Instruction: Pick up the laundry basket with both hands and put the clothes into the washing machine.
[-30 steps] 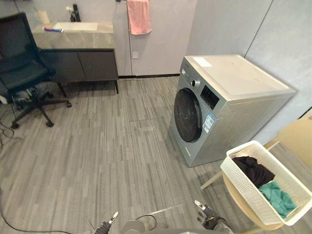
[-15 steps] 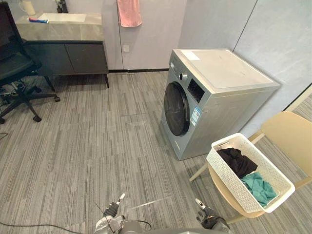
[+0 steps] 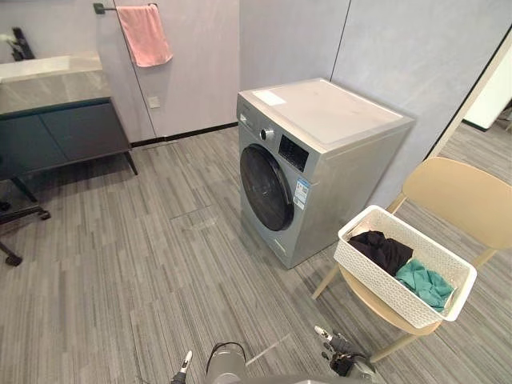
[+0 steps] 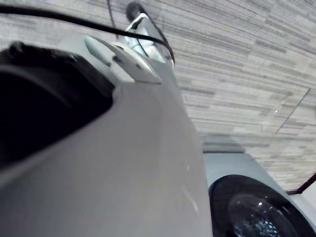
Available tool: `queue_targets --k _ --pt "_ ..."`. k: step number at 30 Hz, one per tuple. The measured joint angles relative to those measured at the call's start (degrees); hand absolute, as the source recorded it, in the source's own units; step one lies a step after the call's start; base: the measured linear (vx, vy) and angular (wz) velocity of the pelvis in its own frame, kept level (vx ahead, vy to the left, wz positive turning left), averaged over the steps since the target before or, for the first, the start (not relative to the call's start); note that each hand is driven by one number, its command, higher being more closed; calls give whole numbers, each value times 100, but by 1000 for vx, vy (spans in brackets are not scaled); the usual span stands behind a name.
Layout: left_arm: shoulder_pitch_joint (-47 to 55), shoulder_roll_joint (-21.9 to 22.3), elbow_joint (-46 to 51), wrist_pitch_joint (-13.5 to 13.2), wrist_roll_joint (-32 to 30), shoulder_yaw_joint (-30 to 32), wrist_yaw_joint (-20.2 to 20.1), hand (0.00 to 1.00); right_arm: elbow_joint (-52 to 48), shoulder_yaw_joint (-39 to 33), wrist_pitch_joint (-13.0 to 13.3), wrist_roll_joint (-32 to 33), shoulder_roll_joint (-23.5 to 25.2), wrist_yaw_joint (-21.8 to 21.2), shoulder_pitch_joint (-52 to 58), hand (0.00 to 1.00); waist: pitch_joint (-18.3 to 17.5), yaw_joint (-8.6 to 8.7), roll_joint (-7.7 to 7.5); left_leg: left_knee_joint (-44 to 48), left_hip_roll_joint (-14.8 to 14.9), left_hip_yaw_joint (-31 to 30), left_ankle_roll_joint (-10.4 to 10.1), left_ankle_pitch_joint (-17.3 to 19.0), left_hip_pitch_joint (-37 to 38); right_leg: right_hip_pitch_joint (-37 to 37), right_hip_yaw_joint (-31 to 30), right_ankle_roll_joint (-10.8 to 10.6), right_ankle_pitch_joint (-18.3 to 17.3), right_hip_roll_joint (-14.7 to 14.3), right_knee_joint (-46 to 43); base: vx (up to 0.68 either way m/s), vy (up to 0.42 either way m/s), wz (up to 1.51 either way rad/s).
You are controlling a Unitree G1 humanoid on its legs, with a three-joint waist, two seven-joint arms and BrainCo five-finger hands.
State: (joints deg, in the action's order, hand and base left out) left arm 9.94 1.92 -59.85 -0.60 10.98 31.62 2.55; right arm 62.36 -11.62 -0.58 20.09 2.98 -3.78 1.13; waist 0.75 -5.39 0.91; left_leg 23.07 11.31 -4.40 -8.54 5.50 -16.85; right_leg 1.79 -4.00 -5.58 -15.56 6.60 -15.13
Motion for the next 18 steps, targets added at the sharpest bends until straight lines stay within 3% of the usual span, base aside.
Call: queue_targets --k 2,4,7,9,11,14,15,16,18 --pt "4 -39 -9 -12 -4 2 7 0 172 132 1 -5 8 -2 -15 0 -83 -8 -110 105 -329 346 220 156 46 3 -325 15 129 343 45 256 300 -25" --pt "-103 3 -151 -9 -18 -46 2 0 203 -113 -49 -45 8 -33 -30 0 -215 -18 0 333 -544 460 412 385 43 -17 -420 -124 513 543 140 212 242 -18" --pt "-119 10 -150 -12 -22 -274 -2 0 156 -681 -101 -46 31 -56 -35 0 -340 -15 163 256 -575 594 511 447 57 -200 -489 -123 855 586 3 119 152 -22" --pt "-133 -87 -140 -13 -25 -520 -3 0 148 -877 -112 -46 13 -105 -65 0 -372 14 172 111 -643 614 529 434 144 -412 -529 -28 986 608 -332 84 117 -17" --pt "-205 -152 -133 -13 -30 -731 -4 0 126 -1028 -110 -41 -1 -136 -116 0 -373 52 169 79 -666 615 537 433 214 -714 -377 167 1115 606 -955 33 72 0" --pt "-183 -134 -116 -12 -27 -713 3 0 19 -808 -109 -42 1 -135 -145 0 -281 144 113 -235 -747 675 596 439 661 -1037 -95 767 1490 659 -1823 16 96 -11" --pt "-175 -149 -115 -13 -27 -709 3 0 -10 -711 -109 -40 7 -135 -125 0 -277 144 95 -337 -748 696 650 408 776 -1099 -103 851 1505 625 -1986 -27 67 -31" --pt "-196 -209 -115 -14 -28 -687 -1 0 -36 -504 -104 -23 74 -153 -119 0 -249 165 -27 -436 -715 703 678 391 878 -1216 -140 487 1045 338 -2297 -39 5 -20" --pt "-219 -256 -92 -49 -17 -648 -8 0 -29 -358 -99 15 133 -156 -120 0 -213 179 -184 -521 -692 740 719 368 926 -1204 55 379 802 -44 -2070 -30 -71 -12"
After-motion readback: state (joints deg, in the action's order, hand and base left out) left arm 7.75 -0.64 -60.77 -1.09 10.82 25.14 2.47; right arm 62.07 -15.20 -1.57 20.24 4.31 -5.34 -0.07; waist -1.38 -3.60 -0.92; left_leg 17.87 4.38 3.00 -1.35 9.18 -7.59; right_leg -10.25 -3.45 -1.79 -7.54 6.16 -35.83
